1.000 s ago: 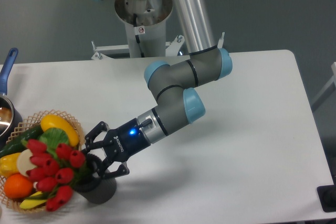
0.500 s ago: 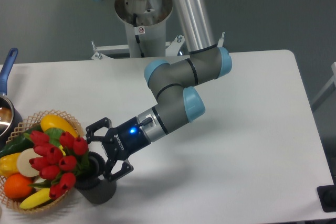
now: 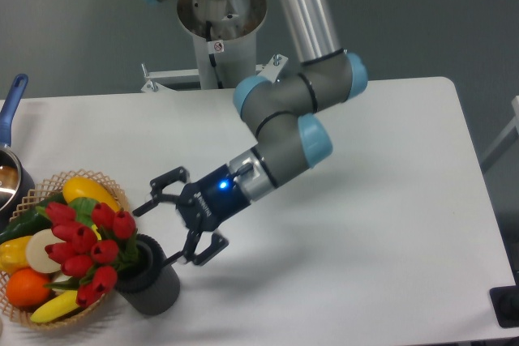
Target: Insert the flowers into the vase
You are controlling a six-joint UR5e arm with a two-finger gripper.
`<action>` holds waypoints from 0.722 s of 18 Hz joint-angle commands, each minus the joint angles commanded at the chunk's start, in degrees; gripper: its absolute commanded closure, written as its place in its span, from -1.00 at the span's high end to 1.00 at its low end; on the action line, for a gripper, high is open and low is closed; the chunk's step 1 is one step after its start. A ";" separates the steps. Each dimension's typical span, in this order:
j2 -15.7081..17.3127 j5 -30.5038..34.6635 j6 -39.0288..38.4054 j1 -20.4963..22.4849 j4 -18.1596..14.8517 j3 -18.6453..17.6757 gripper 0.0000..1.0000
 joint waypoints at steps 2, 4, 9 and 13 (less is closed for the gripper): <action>2.37 0.00 0.00 1.76 0.00 -1.58 1.00; 4.05 0.09 -0.09 3.78 -0.09 -2.29 1.00; 5.37 4.20 -2.01 7.29 -0.18 0.25 1.00; 7.83 11.41 -3.51 10.37 -0.26 0.43 1.00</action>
